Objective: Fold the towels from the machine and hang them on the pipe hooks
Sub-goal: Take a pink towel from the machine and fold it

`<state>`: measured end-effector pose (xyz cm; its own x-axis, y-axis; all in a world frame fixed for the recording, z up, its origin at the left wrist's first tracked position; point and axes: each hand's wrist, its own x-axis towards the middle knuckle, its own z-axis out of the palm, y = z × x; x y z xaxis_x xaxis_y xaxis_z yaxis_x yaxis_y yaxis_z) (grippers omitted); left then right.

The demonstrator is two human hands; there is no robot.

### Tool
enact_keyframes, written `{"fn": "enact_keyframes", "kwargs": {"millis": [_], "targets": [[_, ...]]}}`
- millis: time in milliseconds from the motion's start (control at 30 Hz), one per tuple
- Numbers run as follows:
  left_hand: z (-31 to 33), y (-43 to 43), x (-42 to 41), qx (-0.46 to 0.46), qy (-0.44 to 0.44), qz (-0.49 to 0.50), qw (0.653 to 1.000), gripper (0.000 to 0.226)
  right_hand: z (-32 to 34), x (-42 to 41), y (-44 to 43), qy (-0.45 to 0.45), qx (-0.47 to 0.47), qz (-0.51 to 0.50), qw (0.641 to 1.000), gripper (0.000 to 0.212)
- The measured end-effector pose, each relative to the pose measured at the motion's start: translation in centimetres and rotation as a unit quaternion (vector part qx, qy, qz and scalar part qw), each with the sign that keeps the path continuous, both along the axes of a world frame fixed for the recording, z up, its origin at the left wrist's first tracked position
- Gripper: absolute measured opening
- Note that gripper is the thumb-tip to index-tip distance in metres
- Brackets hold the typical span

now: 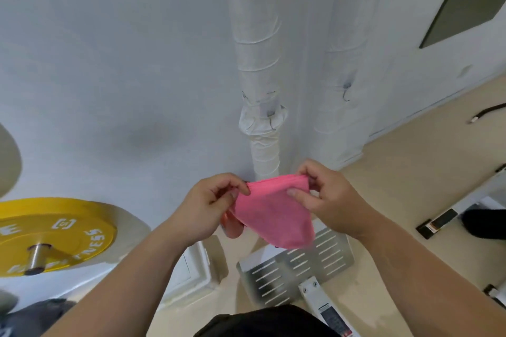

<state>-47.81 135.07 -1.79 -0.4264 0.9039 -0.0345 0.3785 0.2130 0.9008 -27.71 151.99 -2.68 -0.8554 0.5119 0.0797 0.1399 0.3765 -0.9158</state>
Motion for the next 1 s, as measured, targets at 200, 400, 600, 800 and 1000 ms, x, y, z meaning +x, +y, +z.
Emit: {"fn": "enact_keyframes", "kwargs": {"millis": [200, 400, 600, 800, 1000], "targets": [[4.9, 2.2, 1.6, -0.037, -0.103, -0.148, 0.983, 0.059, 0.7, 0.6, 2.3, 0.111, -0.177, 0.011, 0.978, 0.023], [7.7, 6.2, 1.4, -0.145, -0.099, -0.280, 0.944, 0.040, 1.2, 0.4, 3.6, 0.139, -0.182, 0.027, 0.973, 0.028], [6.9, 9.3, 2.4, -0.149, -0.030, -0.214, 0.965, 0.028, 0.3, 0.8, 4.5, 0.157, -0.172, 0.018, 0.972, 0.042], [6.1, 10.3, 2.7, -0.198, 0.011, -0.188, 0.962, 0.045, -2.1, 2.3, 4.9, 0.127, -0.268, 0.023, 0.955, 0.046], [6.2, 11.2, 2.7, -0.135, -0.027, -0.081, 0.987, 0.047, -4.4, 2.4, 4.8, 0.048, -0.254, 0.070, 0.963, 0.018]]}}
